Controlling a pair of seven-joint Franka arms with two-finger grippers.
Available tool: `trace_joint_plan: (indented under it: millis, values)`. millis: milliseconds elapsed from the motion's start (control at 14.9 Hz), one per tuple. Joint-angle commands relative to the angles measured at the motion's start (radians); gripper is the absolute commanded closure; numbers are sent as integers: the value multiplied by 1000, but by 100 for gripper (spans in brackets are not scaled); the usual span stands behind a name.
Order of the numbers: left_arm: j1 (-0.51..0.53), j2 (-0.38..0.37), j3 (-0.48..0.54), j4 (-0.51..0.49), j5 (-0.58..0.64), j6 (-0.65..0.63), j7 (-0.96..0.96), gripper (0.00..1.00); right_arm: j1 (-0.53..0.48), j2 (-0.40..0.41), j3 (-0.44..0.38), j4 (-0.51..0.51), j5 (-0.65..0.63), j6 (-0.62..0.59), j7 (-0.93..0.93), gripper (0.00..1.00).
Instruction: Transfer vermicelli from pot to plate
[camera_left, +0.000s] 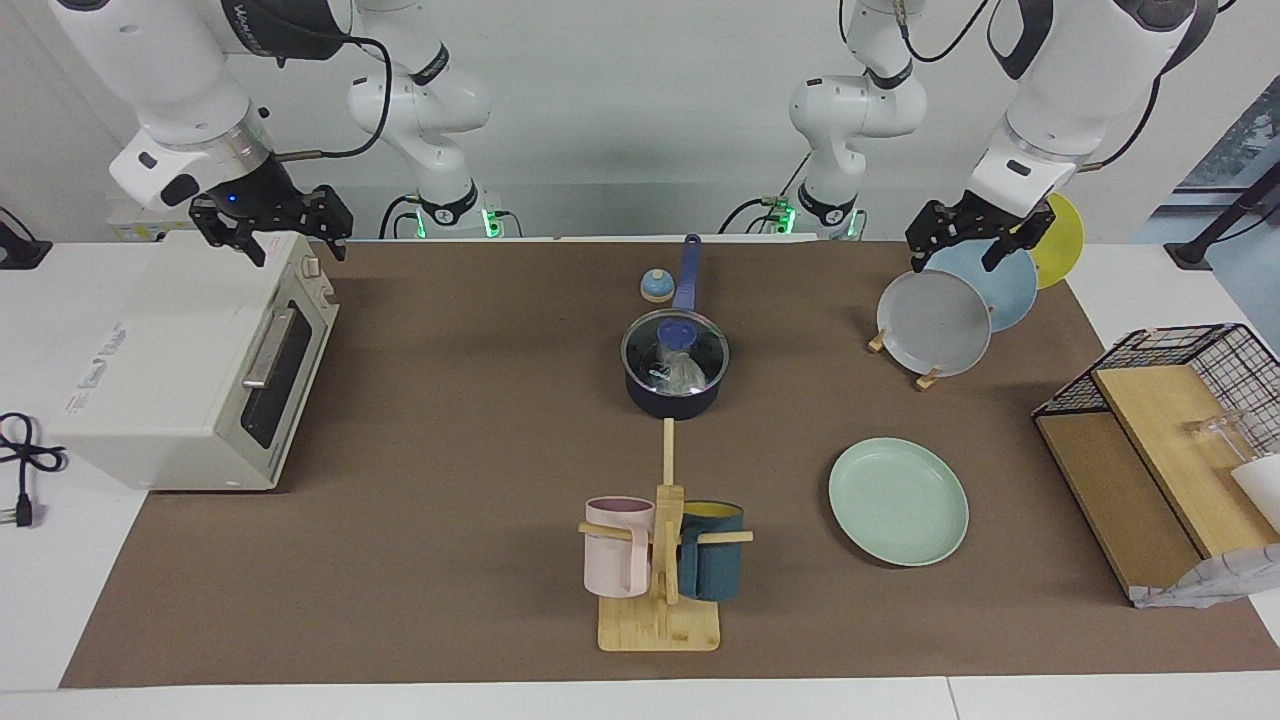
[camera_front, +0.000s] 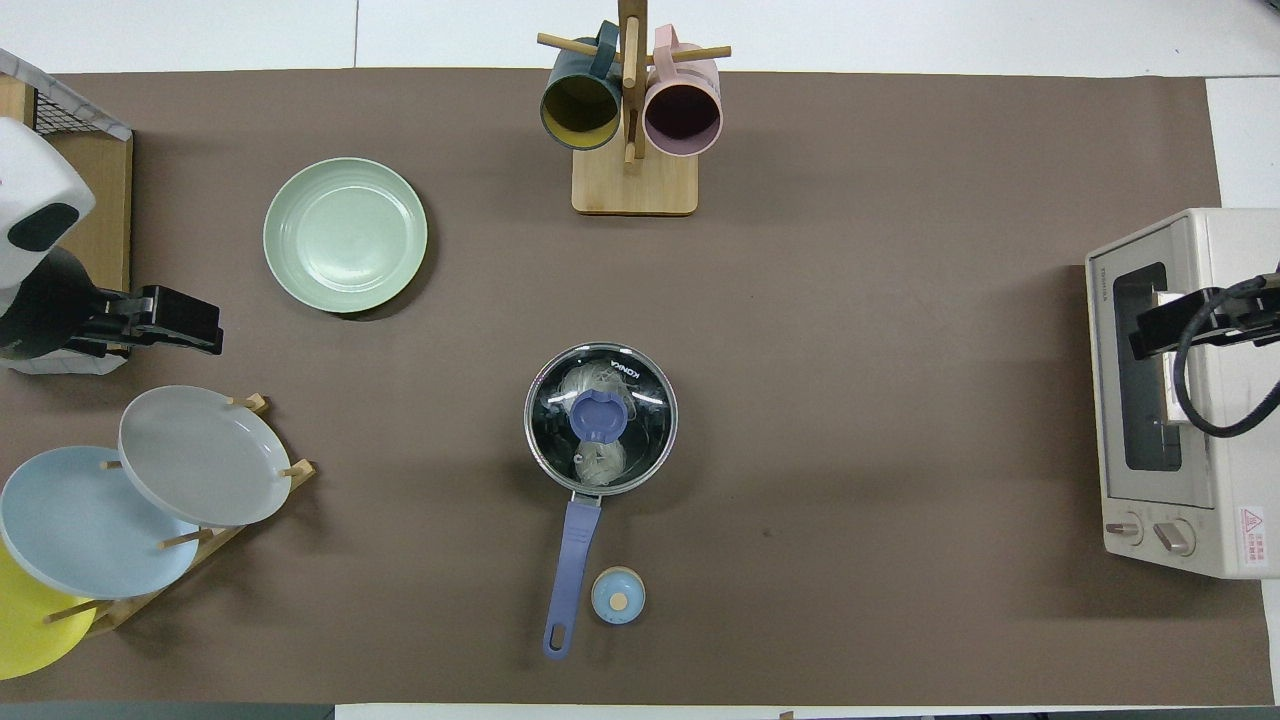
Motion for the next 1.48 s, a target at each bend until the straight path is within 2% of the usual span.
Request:
trace_joint_plan:
  millis: [0, 738, 1007, 1409]
  values:
    - [10, -28, -7, -29, 16, 17, 1, 0, 0, 2, 4, 12, 5, -17, 22, 0]
    - [10, -28, -7, -29, 16, 14, 1, 0, 1, -3, 37, -3, 4, 9, 63, 0]
    - [10, -28, -7, -29, 16, 14, 1, 0, 1, 11, 202, -6, 8, 47, 240, 0]
    - [10, -28, -7, -29, 16, 16, -2, 0, 3, 124, 413, 2, 37, 165, 520, 0]
